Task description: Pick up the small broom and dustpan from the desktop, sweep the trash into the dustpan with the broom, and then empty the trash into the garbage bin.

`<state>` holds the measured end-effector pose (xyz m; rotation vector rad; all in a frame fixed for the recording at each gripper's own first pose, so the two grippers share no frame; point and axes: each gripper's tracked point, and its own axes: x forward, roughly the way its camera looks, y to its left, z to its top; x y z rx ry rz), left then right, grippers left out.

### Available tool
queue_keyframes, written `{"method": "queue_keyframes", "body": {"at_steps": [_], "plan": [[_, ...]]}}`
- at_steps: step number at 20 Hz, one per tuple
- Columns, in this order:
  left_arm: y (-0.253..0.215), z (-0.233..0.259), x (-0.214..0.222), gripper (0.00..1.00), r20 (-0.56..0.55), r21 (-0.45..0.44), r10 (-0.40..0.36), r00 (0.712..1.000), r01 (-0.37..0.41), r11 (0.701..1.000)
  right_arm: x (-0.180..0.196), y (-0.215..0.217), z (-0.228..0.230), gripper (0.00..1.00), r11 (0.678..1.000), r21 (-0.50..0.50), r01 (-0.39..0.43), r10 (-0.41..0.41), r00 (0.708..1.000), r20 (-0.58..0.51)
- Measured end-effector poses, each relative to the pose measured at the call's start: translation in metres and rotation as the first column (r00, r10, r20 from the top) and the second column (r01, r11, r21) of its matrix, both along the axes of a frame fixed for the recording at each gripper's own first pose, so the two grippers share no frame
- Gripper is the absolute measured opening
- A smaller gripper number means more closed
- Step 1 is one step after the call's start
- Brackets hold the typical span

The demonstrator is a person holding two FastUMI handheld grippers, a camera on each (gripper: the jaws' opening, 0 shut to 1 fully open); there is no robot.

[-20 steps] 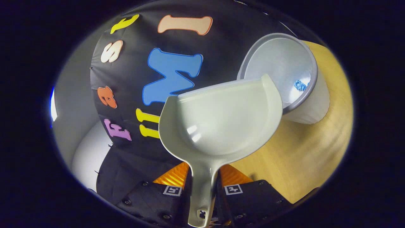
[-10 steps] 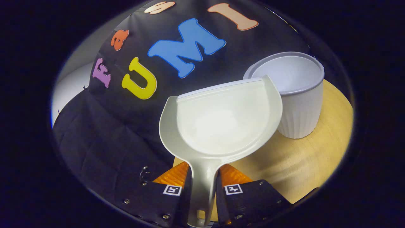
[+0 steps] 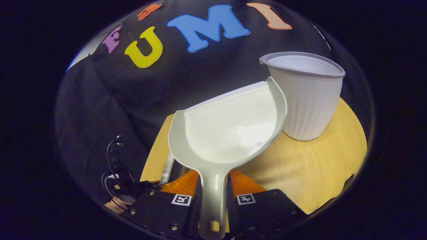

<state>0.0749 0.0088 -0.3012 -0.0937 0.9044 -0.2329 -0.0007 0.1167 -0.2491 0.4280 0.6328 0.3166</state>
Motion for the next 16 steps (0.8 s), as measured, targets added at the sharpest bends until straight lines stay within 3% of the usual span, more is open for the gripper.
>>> {"method": "queue_keyframes", "body": {"at_steps": [2,3,9,16], "plan": [[0.004,-0.005,0.0,0.42,-0.011,-0.002,-0.001,1.0,0.001,1.0,-0.002,0.004,-0.023,0.34,1.0,-0.019,0.005,-0.006,0.999,-0.039],[0.003,-0.007,0.0,0.38,-0.015,-0.001,-0.002,1.0,0.002,1.0,-0.003,0.005,-0.031,0.35,1.0,-0.019,0.006,-0.007,0.998,-0.06],[0.004,-0.015,0.0,0.42,-0.045,-0.01,-0.025,0.999,0.025,1.0,-0.011,0.015,-0.082,0.35,0.999,-0.015,0.028,-0.03,0.987,-0.159],[0.007,-0.023,0.0,0.42,-0.06,-0.015,-0.045,0.997,0.044,0.999,-0.019,0.023,-0.1,0.35,0.998,0.006,0.058,-0.056,0.982,-0.183]]}}
